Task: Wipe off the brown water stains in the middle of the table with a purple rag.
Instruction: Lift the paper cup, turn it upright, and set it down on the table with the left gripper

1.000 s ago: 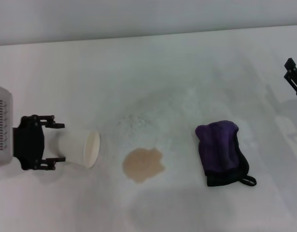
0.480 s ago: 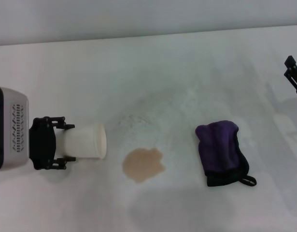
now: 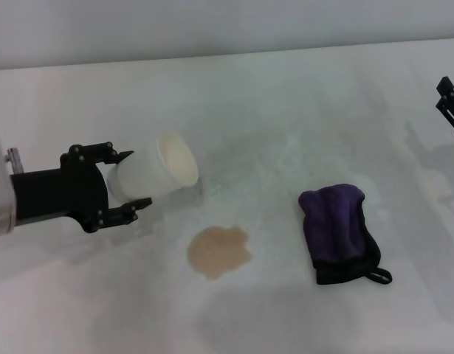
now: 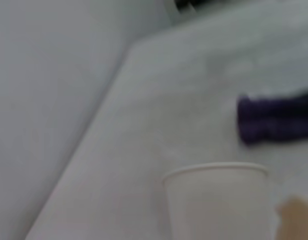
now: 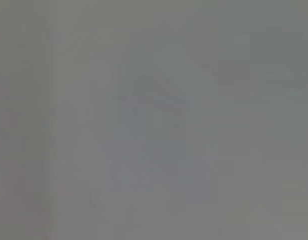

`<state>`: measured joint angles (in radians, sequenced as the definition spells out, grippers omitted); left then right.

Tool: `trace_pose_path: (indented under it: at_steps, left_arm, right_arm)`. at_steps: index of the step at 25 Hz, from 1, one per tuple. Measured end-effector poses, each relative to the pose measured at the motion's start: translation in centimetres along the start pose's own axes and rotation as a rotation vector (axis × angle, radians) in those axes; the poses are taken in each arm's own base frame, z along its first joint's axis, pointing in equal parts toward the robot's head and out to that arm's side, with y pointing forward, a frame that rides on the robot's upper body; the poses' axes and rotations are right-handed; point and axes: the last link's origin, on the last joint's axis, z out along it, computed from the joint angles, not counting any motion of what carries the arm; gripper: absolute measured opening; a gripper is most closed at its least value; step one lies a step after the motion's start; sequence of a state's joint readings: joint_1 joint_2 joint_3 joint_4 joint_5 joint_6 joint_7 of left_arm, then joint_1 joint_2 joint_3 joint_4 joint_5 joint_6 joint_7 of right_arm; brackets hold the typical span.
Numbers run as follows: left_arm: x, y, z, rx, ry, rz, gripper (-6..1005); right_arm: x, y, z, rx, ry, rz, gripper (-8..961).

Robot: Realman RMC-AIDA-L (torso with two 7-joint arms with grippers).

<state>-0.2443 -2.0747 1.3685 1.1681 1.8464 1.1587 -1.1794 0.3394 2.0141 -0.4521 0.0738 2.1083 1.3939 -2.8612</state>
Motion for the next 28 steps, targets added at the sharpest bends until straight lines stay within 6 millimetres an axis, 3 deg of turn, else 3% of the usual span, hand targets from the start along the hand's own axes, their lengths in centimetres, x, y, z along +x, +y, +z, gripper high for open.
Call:
trace_pose_path:
  at_steps: [7,9,11,14,20,28]
  left_arm:
    - [-1.6,0.7,-0.5,0.079,0.128,-0.211,689]
    - [-3.1,1.6,-0.8,0.135,0.200,-0.374,688]
    - [-3.2,1.8,-0.8,0.140,0.207,-0.387,687]
    - [-5.5,3.6,-0.7,0.195,0.246,-0.488,687]
    - [-6.7,5.6,-1.1,0.258,0.308,-0.501,685]
    - [-8.4,7.6,-0.3,0.255,0.253,-0.563,683]
  right_arm:
    - [-0.3,0.0,0.5,-0.016,-0.011,-0.024,872]
    - [-0.3,0.0,0.6,-0.024,-0.009,-0.032,873]
    - [-0.3,0.1,0.7,-0.030,-0.007,-0.038,874]
    - [-0.4,0.0,0.8,-0.033,-0.009,-0.043,874]
    - [-0.5,0.0,0.9,-0.033,-0.010,-0.046,873]
    - [-0.3,-0.1,0.7,-0.028,-0.005,-0.046,873]
